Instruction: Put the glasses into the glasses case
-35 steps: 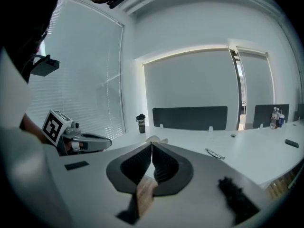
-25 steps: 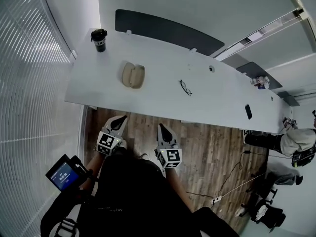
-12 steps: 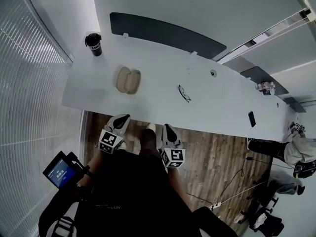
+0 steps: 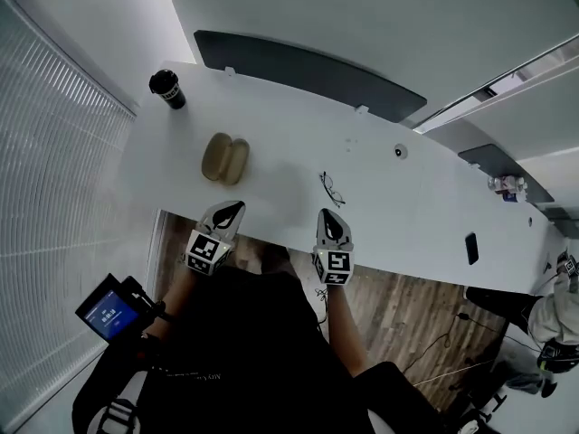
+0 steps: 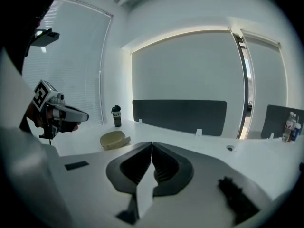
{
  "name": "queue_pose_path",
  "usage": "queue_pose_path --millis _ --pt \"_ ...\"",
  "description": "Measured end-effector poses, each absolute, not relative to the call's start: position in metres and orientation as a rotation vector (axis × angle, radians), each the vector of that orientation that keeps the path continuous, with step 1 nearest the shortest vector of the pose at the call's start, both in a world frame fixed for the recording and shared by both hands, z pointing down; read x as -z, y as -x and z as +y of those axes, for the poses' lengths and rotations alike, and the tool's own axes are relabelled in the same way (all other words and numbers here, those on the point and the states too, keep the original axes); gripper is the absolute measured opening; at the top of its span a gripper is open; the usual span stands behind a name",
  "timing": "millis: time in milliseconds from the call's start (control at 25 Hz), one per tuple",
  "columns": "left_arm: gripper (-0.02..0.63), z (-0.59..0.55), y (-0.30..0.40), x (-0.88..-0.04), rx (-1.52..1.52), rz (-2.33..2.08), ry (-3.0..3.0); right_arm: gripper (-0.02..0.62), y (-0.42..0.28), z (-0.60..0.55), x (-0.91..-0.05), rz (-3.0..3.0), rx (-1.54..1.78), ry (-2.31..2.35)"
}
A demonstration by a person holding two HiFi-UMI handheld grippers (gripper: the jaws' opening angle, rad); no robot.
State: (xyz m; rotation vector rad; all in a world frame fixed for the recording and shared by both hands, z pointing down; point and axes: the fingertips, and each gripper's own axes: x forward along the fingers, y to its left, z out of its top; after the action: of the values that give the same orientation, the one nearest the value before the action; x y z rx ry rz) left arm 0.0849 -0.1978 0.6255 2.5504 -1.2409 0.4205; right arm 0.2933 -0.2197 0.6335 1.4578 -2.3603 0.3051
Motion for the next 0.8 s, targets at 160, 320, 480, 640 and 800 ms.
queue_pose_path --millis 160,320,480,640,800 --pt "0.005 -0.201 -0.096 -0.640 -0.448 -1.233 -2.517 0.009 -0.308 -0.248 -0.657 -2.313 -0.225 -1.362" --pt "0.005 -0.202 -0.099 -0.634 -0.437 -1.247 -2.483 0.009 -0.319 -0.251 -0.676 -2.226 -0.153 -1.238" --pt "0.005 -0.212 -0.102 -0.627 -0.456 -1.264 -2.476 0.011 -0.328 -0.255 -0.688 -2.174 -0.127 -1.132" --pt "0.005 -0.225 -0.112 -0.614 -0.481 -1.211 -2.549 0.012 -0.338 -0.258 -0.708 -2.085 -0.062 -0.999" --pt "0.005 -0.234 -0.099 -0.619 -0.486 -1.210 -2.552 0.095 -0.341 -0.263 -0.737 -1.991 -0.107 -0.901"
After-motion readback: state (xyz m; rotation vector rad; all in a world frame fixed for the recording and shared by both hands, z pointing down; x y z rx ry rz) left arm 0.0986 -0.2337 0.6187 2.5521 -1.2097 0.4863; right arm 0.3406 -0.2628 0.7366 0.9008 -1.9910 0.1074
